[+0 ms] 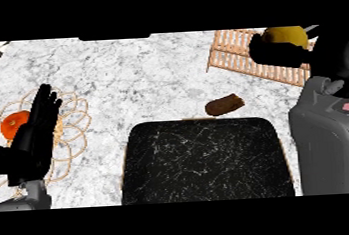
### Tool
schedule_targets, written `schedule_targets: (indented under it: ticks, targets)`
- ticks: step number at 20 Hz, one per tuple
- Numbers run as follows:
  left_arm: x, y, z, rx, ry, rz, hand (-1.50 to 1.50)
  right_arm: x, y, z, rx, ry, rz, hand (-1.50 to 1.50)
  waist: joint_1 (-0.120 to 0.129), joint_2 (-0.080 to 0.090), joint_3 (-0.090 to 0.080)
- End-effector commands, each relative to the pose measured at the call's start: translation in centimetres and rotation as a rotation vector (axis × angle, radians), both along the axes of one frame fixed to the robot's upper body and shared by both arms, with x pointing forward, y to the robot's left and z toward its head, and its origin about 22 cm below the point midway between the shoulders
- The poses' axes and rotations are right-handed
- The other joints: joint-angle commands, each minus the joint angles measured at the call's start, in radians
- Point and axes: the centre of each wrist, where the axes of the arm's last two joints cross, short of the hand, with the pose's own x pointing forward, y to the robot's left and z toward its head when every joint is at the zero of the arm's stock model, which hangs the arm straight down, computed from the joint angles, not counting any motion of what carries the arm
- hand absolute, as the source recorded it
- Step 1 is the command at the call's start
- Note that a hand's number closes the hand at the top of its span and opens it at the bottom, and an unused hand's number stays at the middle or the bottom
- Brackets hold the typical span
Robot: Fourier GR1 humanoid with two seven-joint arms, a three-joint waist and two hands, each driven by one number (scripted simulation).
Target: Pick the lemon from the tray and place it in the tiered shelf
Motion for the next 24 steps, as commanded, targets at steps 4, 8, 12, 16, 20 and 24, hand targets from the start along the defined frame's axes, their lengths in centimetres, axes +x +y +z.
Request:
schedule_targets:
  ticks: [4, 8, 12, 16, 20, 24]
  targets:
    - [0.4, 0.9, 0.1, 0.003, -0.003, 0.012, 0.00, 3.5, -4.5, -4.3, 0.048, -0.025, -0.076, 1.50, 0.003, 0.002, 0.000]
    - [0.4, 0.3, -0.2, 0.004, 0.000, -0.006, 0.00, 6.1, -3.7, -4.9, 0.039, -0.068, -0.082, 1.50, 0.006, 0.002, 0.000]
    - [1.3, 0.4, -0.3, -0.004, -0.008, -0.005, 0.00, 8.1, -6.3, -6.7, 0.020, -0.077, -0.070, 1.50, 0.009, 0.004, 0.000]
    - [1.1, -0.1, 0.6, -0.012, 0.011, -0.003, 0.00, 8.8, -7.7, -5.6, 0.018, -0.041, -0.035, 1.50, 0.003, 0.001, 0.000]
    - [2.2, -0.2, -0.2, -0.002, -0.009, 0.009, 0.00, 10.2, -8.4, -6.6, 0.137, -0.165, -0.122, 1.50, 0.008, 0.006, 0.000]
    - [0.5, -1.1, 1.1, 0.006, -0.001, -0.008, 0.00, 11.4, -9.0, -7.1, 0.198, -0.084, -0.070, -1.50, 0.011, 0.003, 0.000]
